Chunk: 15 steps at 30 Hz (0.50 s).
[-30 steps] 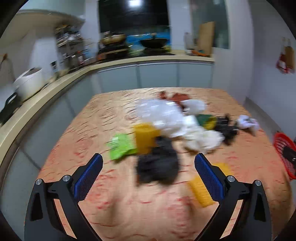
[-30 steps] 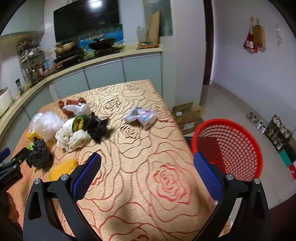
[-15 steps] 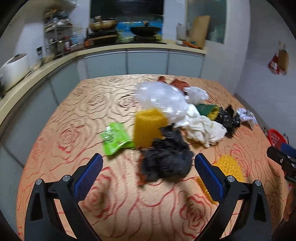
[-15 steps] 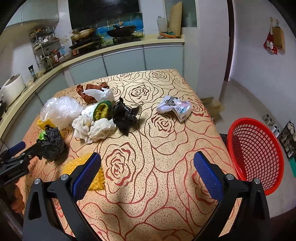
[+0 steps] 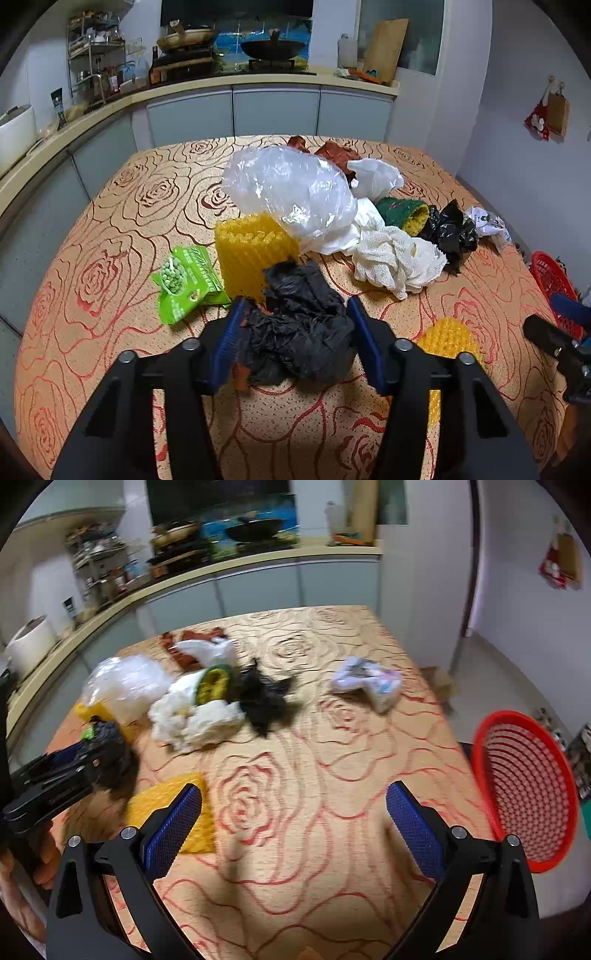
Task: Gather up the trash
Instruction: 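Lift the black bag with the left tool while the right tool grasps the yellow foam net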
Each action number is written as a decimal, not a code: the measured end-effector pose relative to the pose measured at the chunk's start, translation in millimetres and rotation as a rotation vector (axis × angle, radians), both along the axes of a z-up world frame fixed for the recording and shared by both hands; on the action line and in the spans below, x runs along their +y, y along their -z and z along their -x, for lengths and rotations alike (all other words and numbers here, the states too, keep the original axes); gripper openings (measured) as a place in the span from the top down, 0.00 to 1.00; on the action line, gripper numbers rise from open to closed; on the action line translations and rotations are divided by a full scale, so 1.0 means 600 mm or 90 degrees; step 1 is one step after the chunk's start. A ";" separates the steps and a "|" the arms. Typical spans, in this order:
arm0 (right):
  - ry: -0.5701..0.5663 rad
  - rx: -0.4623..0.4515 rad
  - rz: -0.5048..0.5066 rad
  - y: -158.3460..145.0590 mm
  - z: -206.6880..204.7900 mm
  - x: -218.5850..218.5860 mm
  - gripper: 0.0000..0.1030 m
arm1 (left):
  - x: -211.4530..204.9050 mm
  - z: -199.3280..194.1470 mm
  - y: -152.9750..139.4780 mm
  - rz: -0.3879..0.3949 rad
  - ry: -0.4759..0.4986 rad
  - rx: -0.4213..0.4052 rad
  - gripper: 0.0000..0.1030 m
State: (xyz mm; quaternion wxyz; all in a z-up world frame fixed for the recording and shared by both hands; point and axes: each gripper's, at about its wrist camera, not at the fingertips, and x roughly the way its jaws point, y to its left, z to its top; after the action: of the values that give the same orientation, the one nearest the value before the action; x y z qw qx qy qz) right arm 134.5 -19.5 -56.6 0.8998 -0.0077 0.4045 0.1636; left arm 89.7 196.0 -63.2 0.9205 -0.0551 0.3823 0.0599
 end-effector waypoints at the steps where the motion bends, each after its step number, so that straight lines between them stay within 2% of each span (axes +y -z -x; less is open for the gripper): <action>1: -0.015 0.001 -0.003 0.001 0.002 0.009 0.05 | 0.002 0.003 -0.002 -0.002 -0.001 -0.002 0.55; 12: -0.156 0.018 0.024 0.034 0.019 0.123 0.05 | 0.053 0.049 -0.038 -0.001 -0.055 -0.029 0.56; 15: -0.168 0.025 0.037 0.045 0.018 0.142 0.12 | 0.060 0.057 -0.040 -0.020 -0.074 -0.026 0.56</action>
State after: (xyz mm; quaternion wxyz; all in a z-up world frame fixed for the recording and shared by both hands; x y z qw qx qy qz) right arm 123.6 65.6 -83.8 0.8616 -0.0835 0.4221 0.2694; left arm 55.7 231.9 -39.4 0.9239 -0.0637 0.3583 0.1182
